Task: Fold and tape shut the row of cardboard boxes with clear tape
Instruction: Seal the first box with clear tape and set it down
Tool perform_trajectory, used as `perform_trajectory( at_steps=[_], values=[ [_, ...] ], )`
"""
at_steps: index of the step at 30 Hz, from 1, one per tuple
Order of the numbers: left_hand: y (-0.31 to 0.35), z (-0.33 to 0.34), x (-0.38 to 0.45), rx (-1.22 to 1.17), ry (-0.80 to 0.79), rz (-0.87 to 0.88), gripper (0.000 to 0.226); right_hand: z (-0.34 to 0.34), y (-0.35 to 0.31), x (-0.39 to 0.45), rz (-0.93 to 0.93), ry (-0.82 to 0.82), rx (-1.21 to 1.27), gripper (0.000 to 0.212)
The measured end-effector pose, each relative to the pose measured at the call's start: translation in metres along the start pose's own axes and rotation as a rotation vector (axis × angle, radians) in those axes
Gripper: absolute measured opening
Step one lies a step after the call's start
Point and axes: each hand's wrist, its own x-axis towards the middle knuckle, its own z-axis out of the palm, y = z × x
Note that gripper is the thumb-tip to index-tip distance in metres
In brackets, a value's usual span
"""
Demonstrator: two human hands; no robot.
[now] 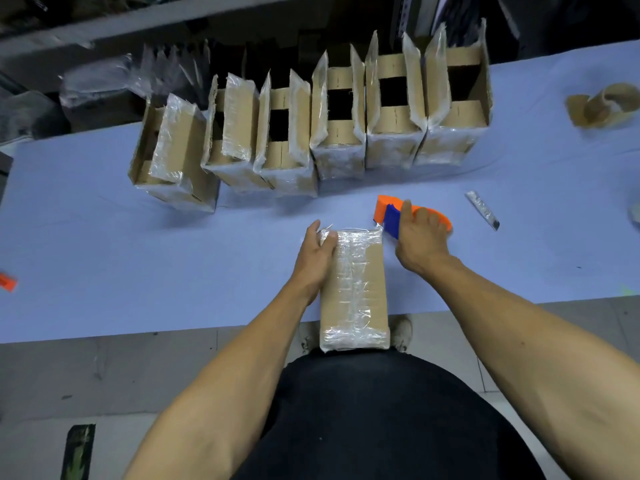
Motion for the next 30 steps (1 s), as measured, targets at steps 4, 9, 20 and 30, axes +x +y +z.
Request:
perform_trajectory(
  at_steps=[4, 9, 20, 30],
  values=[
    [-0.003, -0.001, 0.000, -0.121, 0.143, 0.062, 0.027, 0.018, -0.004, -0.001, -0.070, 0.026, 0.216, 0.053],
    [-0.002, -0.001, 0.006, -0.203, 0.168, 0.027, 0.020, 0.013, -0.019, -0.017, 0.083, 0.319, 0.887, 0.025],
    [-0.010, -0.010, 0.001, -0.289, 0.219, 0.054, 0.012, 0.004, -0.055, -0.036, 0.069, 0.225, 1.053, 0.023],
    [0.039, -0.037, -0.014, -0.554, 0.291, 0.234, 0.006, -0.050, -0.086, -0.025, -0.134, 0.407, 1.063, 0.009]
  ],
)
